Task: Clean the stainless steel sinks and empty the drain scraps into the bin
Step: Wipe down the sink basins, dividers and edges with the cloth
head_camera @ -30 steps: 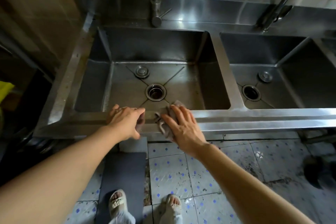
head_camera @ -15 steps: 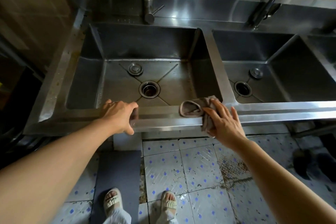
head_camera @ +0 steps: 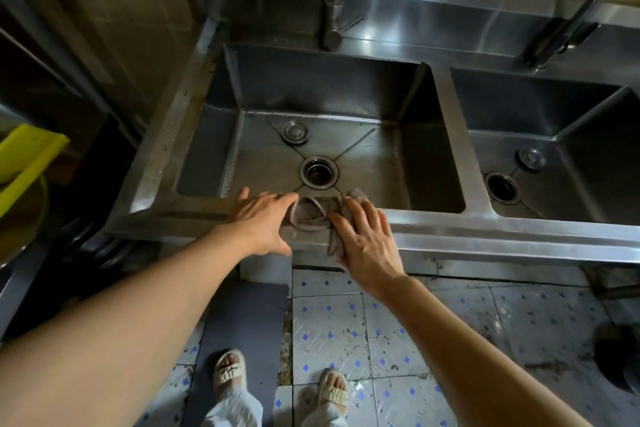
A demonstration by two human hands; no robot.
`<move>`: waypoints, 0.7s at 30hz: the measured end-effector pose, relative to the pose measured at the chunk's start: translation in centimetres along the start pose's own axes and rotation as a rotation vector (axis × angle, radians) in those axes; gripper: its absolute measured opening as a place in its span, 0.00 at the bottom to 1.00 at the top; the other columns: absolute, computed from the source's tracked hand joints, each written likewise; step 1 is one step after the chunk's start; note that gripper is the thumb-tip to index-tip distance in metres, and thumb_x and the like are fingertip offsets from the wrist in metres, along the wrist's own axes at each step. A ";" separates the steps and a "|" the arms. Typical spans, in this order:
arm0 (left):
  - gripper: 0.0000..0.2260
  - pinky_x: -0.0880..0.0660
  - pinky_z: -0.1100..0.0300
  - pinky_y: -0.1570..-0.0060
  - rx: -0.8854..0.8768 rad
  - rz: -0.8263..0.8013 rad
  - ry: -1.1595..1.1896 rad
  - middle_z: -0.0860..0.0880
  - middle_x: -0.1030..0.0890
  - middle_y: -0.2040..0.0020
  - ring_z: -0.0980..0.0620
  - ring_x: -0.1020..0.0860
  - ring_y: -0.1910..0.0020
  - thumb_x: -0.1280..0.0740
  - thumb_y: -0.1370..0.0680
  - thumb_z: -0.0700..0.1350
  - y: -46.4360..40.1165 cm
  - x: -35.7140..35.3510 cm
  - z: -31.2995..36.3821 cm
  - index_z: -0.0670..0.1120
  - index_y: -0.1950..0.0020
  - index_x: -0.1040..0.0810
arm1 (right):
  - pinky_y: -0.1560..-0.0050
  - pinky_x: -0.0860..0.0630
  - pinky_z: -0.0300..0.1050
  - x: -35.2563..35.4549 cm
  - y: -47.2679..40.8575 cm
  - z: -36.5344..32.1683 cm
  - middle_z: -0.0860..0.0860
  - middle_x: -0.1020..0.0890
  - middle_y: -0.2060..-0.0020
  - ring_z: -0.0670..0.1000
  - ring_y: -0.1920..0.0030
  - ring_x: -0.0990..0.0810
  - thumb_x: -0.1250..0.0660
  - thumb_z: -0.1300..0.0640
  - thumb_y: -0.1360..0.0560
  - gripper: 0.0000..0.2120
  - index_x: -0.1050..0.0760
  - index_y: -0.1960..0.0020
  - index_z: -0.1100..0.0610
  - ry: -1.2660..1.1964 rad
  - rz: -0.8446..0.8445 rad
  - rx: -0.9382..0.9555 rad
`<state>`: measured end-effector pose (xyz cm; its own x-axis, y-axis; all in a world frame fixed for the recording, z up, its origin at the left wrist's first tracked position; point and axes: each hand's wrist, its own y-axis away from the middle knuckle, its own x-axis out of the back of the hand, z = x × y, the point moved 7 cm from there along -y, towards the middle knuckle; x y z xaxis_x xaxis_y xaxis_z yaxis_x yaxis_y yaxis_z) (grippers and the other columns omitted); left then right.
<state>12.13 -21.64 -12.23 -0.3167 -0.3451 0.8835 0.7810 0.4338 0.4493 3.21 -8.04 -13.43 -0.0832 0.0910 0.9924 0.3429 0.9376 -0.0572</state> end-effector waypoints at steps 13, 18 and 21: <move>0.42 0.52 0.42 0.28 0.063 0.055 -0.117 0.57 0.47 0.23 0.51 0.50 0.24 0.25 0.34 0.56 5.3 0.5 -17.4 0.56 0.25 0.41 | 0.35 0.38 0.66 0.4 -0.3 0.0 0.66 0.31 0.32 0.69 0.32 0.33 0.19 0.46 0.43 0.48 0.37 0.30 0.56 0.109 -0.088 0.026; 0.40 0.53 0.43 0.28 -0.003 0.083 -0.105 0.56 0.46 0.23 0.52 0.47 0.25 0.25 0.34 0.56 5.0 0.6 -17.6 0.55 0.26 0.39 | 0.33 0.38 0.62 -1.2 -4.2 -7.9 0.65 0.31 0.32 0.68 0.31 0.34 0.19 0.48 0.41 0.46 0.36 0.29 0.58 0.020 -0.072 0.102; 0.42 0.55 0.43 0.28 -0.034 0.085 -0.064 0.55 0.46 0.23 0.52 0.49 0.25 0.25 0.33 0.56 5.1 0.8 -17.9 0.54 0.24 0.42 | 0.32 0.39 0.60 -2.1 -7.5 -14.4 0.63 0.31 0.32 0.67 0.30 0.34 0.22 0.46 0.39 0.43 0.34 0.30 0.58 -0.033 -0.046 0.141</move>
<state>25.53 -34.59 -11.63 -0.2818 -0.2541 0.9252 0.8238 0.4304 0.3691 14.32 -20.07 -13.53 -0.1270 0.0558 0.9903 0.2032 0.9787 -0.0291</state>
